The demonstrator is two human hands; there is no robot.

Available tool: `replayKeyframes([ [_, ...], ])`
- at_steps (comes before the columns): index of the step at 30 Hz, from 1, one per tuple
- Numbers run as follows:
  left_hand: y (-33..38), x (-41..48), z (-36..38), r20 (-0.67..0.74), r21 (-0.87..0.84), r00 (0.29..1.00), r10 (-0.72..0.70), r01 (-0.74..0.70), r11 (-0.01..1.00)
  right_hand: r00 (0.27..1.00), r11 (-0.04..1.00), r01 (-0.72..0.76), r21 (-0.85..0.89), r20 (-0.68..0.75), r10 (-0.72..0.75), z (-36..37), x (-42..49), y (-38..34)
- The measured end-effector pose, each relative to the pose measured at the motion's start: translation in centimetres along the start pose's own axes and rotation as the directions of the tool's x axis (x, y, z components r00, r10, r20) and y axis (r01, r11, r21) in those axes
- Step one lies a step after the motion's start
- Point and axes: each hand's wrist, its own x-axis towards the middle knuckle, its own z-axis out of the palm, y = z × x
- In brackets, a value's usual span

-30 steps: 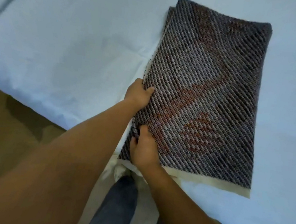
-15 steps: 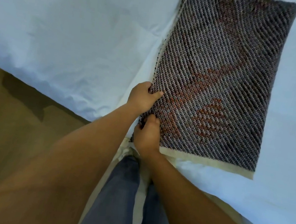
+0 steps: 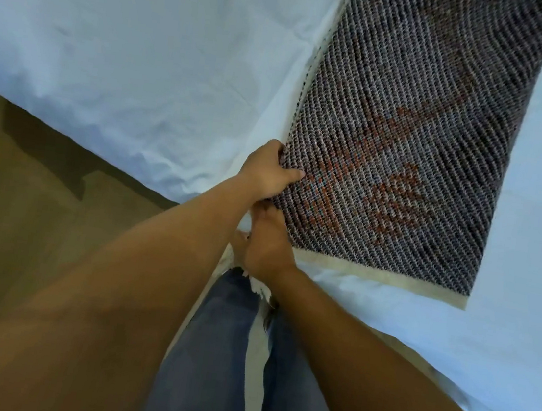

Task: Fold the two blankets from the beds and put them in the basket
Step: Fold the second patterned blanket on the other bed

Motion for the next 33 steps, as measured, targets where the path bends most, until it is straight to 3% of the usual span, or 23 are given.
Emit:
replayKeyframes([
  [6,4.1,2.5,-1.0,-0.024,-0.060,1.000,0.019,-0.021,0.998,0.994,0.998,-0.013,-0.065,-0.109,0.006,-7.6,3.3,2.0],
  [12,9.8,7.3,-1.7,-0.152,0.067,0.984,0.091,-0.082,0.994,0.971,0.978,-0.064,-0.196,-0.239,0.016,-17.4,9.5,5.0],
  [20,18.3,16.6,-2.3,-0.279,0.053,0.959,0.041,-0.028,0.998,0.968,0.972,-0.054,-0.227,-0.249,-0.004,-28.2,20.5,8.0],
  [27,22.7,23.1,-2.9,-0.424,-0.057,0.903,0.070,-0.104,0.993,0.950,0.970,0.018,-0.242,-0.298,-0.092,-31.3,26.9,8.6],
  [30,19.9,23.3,-3.7,-0.540,-0.077,0.840,-0.050,0.010,0.997,0.947,0.953,0.106,-0.283,-0.264,-0.184,-30.7,28.4,8.3],
  [33,18.7,23.5,-3.4,-0.465,0.049,0.885,-0.039,0.070,0.996,0.937,0.926,0.146,-0.348,-0.252,-0.242,-30.0,29.0,9.0],
])
